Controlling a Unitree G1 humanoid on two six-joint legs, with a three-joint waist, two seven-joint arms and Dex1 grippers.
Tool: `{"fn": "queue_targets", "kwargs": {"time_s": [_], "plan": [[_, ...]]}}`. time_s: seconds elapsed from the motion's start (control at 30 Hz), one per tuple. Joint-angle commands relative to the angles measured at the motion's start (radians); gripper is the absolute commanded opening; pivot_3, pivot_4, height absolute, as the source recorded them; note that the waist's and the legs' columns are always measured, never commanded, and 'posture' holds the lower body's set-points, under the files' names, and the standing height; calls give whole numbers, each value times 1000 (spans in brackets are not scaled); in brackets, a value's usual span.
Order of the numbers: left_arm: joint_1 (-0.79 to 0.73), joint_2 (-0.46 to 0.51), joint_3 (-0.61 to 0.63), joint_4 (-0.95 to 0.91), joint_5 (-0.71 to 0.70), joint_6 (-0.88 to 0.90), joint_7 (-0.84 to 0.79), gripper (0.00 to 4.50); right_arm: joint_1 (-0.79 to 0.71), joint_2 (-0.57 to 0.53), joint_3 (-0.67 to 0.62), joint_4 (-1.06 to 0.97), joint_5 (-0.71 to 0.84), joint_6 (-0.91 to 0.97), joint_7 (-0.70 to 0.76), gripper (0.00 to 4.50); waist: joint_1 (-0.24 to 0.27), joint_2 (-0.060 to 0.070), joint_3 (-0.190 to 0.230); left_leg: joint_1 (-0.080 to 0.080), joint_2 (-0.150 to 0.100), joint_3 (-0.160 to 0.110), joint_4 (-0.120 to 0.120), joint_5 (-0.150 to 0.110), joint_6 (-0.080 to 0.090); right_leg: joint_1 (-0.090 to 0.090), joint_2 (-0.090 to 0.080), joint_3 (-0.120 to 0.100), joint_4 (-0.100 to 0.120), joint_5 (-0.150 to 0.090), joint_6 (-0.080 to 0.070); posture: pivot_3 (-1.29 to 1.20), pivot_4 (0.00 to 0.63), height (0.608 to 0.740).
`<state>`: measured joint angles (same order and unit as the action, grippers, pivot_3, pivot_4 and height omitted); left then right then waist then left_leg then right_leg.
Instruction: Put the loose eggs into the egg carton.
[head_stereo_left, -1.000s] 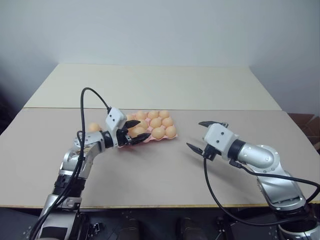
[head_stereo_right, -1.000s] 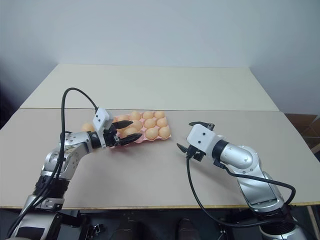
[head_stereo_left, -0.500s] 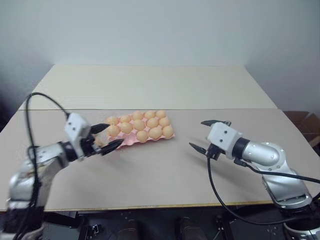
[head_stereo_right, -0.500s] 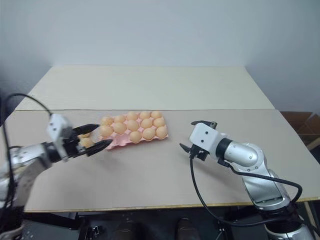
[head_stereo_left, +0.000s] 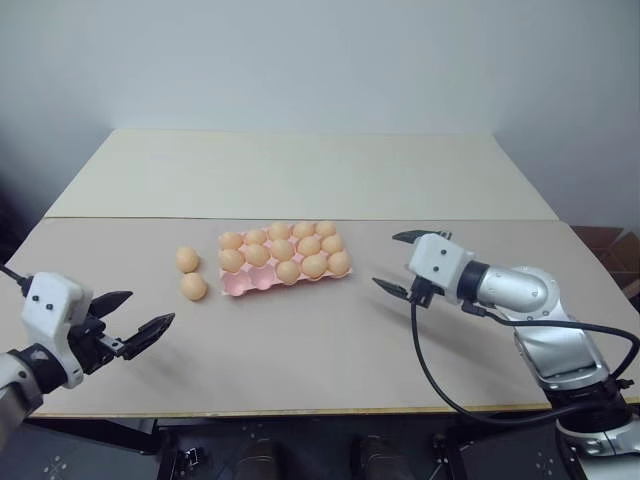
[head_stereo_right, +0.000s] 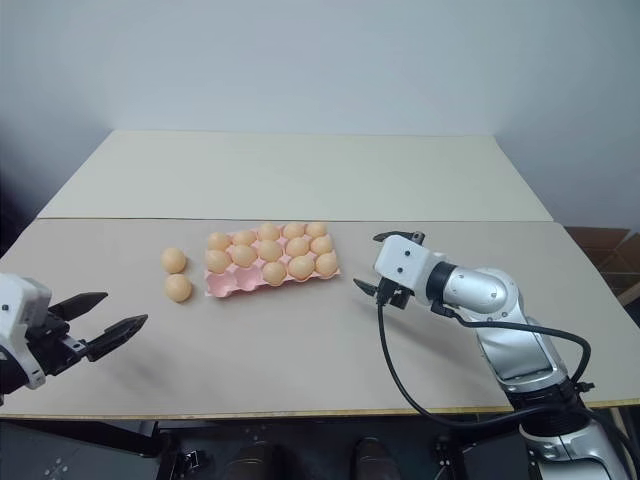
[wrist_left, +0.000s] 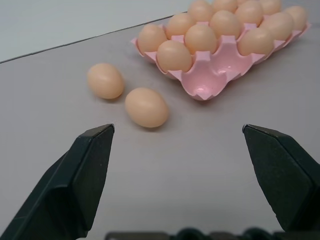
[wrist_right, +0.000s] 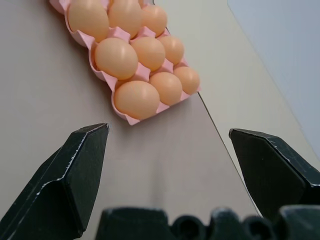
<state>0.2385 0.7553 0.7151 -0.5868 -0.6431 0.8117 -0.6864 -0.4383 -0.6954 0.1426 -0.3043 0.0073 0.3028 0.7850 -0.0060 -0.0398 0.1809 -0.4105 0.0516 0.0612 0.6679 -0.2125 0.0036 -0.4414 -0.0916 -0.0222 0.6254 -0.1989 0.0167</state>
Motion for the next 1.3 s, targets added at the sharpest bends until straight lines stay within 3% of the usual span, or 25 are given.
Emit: {"fn": "queue_targets", "kwargs": {"time_s": [0.03,0.2,0.7,1.17,1.3], "plan": [[-53,-15,-39,-4,-4,7,70,4475,-26,0,-9,2,0,-41,8,4500,1,0,0,0,0,0,0,0,0,0,0,0,0,0,0,0,150,740],[-202,-71,-171,112,74,-14,207,4475,-11,-3,-19,-13,0,-35,4,4500,6,0,0,1,0,0,0,0,0,1,0,0,0,0,0,0,150,740],[-442,-178,-426,370,239,-109,317,4475,38,-40,-69,-95,19,46,3,4500,8,-1,-1,1,-1,0,0,0,0,1,1,1,1,2,2,0,150,740],[-479,-222,-511,531,310,-227,267,4475,62,-51,-83,-126,21,80,-11,4500,13,-1,-1,0,-1,0,0,0,0,1,0,0,-1,4,5,0,150,740],[-489,-235,-517,556,327,-260,269,3567,61,-53,-84,-121,12,78,-19,4500,16,-1,-1,0,-1,0,0,0,0,1,0,1,-1,3,3,0,150,740]]}}
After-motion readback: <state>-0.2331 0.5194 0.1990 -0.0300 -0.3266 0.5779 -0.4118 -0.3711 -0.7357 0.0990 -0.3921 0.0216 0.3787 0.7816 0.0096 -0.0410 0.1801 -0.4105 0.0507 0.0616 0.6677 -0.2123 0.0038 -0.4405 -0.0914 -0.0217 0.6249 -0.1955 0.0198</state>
